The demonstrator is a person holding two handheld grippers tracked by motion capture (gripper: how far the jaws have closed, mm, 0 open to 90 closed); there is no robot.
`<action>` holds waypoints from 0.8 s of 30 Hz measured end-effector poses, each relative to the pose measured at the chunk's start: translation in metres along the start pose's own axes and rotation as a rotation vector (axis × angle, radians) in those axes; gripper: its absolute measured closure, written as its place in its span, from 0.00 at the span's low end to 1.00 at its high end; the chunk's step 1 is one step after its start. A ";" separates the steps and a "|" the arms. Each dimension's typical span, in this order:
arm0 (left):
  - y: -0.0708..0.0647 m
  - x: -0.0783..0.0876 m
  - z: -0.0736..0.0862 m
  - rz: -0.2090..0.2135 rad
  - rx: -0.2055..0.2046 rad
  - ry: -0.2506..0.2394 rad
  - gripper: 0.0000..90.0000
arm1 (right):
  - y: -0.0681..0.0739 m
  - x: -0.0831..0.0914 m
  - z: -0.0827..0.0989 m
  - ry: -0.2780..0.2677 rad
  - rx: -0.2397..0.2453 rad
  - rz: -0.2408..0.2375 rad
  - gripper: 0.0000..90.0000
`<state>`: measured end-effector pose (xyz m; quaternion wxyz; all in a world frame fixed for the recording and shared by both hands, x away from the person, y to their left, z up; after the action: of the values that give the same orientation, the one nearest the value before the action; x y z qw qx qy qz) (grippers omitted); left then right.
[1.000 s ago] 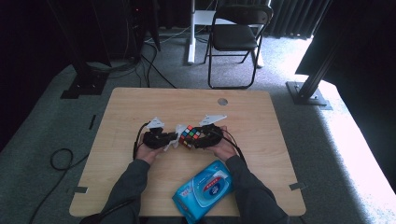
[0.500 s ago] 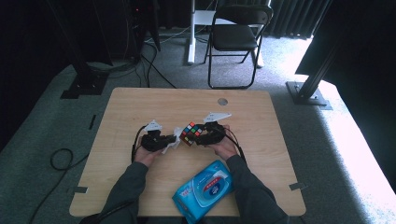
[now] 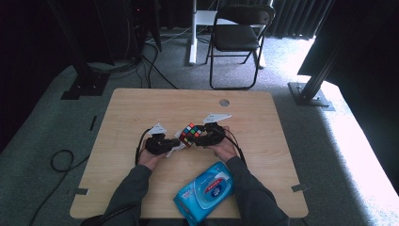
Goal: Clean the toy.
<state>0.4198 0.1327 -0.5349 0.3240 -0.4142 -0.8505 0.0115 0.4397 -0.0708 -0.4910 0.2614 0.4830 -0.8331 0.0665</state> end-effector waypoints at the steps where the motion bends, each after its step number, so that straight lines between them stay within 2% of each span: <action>1: -0.001 -0.001 0.000 0.002 -0.004 0.003 0.95 | 0.000 0.000 0.000 -0.001 0.000 0.002 0.38; 8: -0.009 -0.006 0.002 0.025 -0.029 0.020 0.95 | 0.001 -0.002 -0.002 -0.003 -0.002 0.013 0.38; 15: -0.020 -0.013 0.003 0.059 -0.085 0.049 0.95 | -0.001 -0.001 -0.002 -0.008 -0.009 0.020 0.38; 24: -0.027 -0.017 0.002 0.085 -0.120 0.076 0.95 | -0.001 0.000 -0.004 -0.017 -0.011 0.027 0.38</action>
<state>0.4076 0.1027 -0.5376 0.3297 -0.4688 -0.8184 -0.0412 0.4424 -0.0702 -0.4874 0.2562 0.4705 -0.8422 0.0612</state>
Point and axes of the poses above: each handheld gripper's, and its own axes: x roughly backward along the jaws, z roughly out of its underside, y roughly to its left, the point moved 3 cm from there along -x, roughly forward along the jaws, and after that the axes turned 3 degrees about x, right-handed, at the moved point
